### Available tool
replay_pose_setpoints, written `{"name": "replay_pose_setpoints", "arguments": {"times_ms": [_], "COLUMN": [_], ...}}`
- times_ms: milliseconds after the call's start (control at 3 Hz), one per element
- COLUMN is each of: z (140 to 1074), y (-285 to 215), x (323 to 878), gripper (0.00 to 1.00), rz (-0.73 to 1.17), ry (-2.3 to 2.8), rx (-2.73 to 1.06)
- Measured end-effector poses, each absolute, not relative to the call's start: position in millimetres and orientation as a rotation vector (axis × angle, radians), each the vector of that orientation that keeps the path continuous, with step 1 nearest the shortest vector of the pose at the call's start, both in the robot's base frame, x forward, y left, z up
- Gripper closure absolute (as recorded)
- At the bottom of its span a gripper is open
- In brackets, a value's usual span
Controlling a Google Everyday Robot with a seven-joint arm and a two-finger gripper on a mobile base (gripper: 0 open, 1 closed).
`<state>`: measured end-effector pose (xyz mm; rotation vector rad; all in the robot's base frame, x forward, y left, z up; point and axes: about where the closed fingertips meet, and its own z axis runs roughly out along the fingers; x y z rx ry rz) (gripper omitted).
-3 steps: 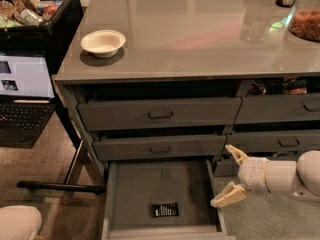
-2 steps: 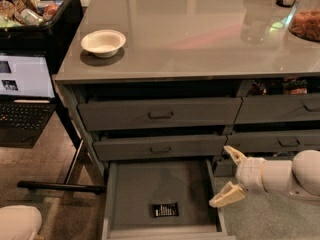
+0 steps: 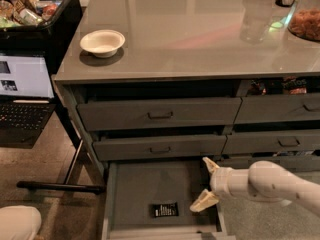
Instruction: Pick rxbar chocolate from bottom drawer and place on counter
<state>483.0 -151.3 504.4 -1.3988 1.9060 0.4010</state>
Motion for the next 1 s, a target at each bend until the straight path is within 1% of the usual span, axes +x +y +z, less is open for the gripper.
{"name": "replay_pose_setpoints", "arguments": {"times_ms": [667,1000], "z": [369.0,294.5], "y": [-89.0,-53.1], "x": [538.8,546.3], "gripper": [0.0,0.0], "rz": [0.455,0.554], "ry": [1.811,1.772], "rx": [-1.422,-1.493]}}
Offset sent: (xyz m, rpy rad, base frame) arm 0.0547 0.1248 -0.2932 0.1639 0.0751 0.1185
